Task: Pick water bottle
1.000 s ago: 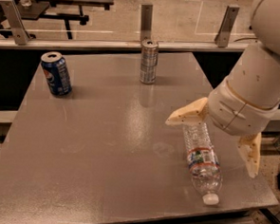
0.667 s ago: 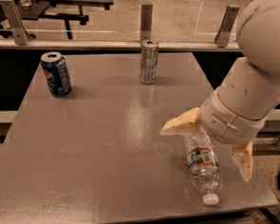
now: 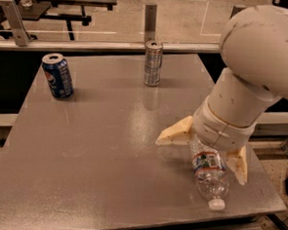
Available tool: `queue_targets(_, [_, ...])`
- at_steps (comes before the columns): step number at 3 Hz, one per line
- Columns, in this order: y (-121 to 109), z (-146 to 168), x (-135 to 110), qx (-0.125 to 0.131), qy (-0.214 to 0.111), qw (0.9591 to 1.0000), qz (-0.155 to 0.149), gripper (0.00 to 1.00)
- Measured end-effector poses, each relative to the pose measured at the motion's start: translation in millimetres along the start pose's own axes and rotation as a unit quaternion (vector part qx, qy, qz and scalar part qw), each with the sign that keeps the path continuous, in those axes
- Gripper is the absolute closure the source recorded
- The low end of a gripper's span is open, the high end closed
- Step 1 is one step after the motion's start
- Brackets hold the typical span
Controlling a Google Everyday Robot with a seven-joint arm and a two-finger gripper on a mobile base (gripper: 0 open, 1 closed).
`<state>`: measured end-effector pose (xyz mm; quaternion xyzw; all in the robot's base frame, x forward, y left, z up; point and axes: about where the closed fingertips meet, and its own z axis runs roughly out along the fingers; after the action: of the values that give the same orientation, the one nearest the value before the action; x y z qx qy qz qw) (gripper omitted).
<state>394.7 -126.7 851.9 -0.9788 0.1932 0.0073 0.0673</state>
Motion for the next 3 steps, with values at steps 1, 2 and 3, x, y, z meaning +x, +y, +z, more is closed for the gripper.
queue_targets(1, [-1, 7, 3, -0.02, 0.0, 0.9998, -0.008, 0.2])
queue_targets(2, [-1, 7, 8, -0.036, 0.006, 0.9993, -0.006, 0.42])
queue_targets(3, [-4, -3, 14, -0.036, 0.013, 0.9991, 0.019, 0.64])
